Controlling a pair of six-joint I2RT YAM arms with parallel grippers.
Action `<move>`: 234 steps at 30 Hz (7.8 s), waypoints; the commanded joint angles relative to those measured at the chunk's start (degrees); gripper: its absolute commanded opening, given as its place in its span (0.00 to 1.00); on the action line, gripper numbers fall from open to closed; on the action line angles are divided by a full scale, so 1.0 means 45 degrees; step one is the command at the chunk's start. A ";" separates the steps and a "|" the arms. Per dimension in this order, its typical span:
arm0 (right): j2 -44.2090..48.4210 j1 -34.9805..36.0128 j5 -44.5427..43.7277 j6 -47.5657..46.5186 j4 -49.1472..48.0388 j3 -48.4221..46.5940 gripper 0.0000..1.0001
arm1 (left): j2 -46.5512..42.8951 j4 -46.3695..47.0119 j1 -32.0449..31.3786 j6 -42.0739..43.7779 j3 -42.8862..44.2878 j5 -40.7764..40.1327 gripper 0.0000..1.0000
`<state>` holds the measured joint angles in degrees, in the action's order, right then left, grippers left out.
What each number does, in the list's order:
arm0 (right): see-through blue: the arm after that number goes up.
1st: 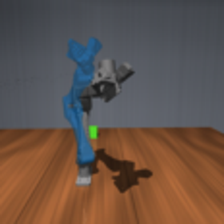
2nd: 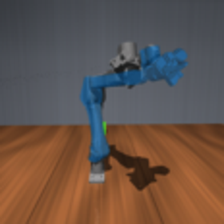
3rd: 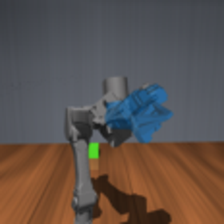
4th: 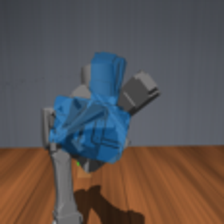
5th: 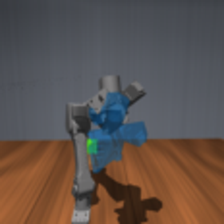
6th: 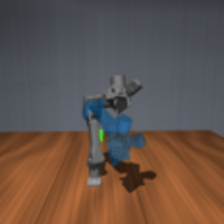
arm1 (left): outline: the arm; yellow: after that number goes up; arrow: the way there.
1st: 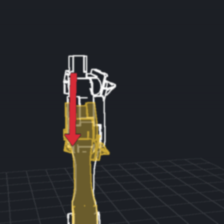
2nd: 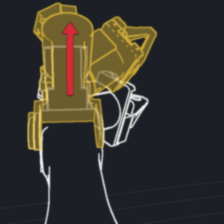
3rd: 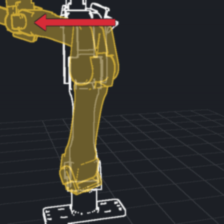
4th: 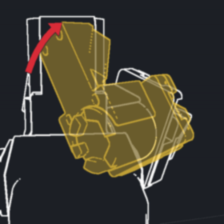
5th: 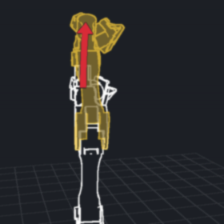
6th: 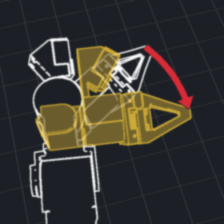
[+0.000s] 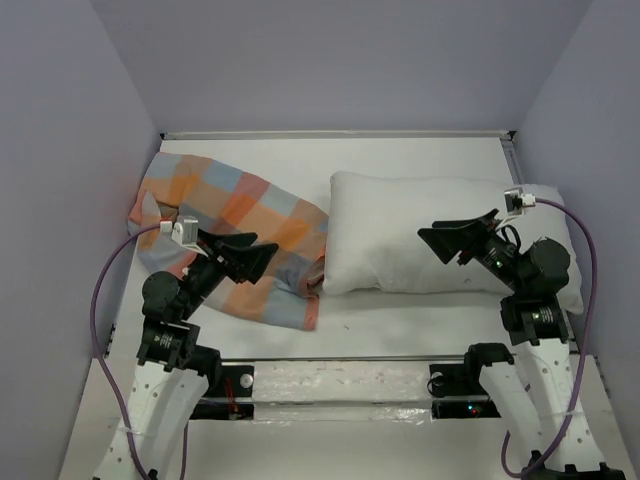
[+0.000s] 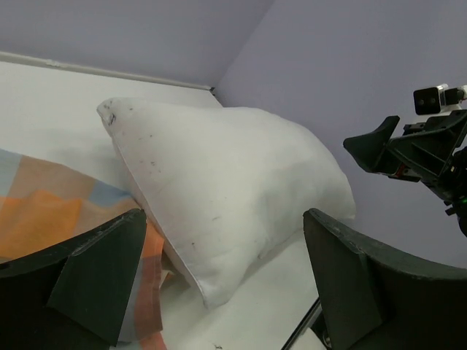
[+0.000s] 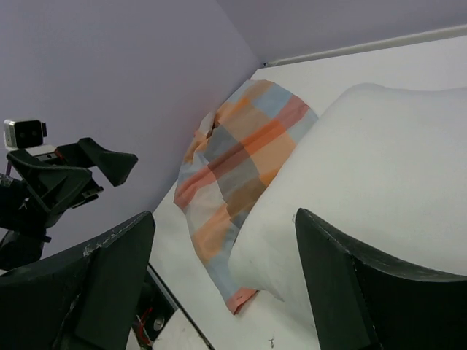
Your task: Put the pillow into the pillowcase
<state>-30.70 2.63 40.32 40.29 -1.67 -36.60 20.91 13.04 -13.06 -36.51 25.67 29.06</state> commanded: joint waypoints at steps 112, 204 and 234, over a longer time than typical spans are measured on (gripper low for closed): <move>-1.9230 0.9825 -0.7553 -1.0144 0.4276 -1.8414 0.02 | 0.2270 -0.2036 -0.4949 0.2293 0.2808 -1.3153 0.00; -0.5052 0.6737 0.0086 -0.7665 0.3106 -0.4699 0.00 | 0.8910 0.3861 -0.2781 0.1024 0.4452 -0.4681 0.00; -1.1166 0.8907 -0.1946 -0.8193 0.4258 -0.7688 0.00 | 0.7757 0.1341 -0.3231 0.2118 0.4783 -0.3216 0.00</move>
<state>-83.20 41.85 28.77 4.08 19.77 -72.44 56.07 15.97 -27.29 -27.64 42.81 12.88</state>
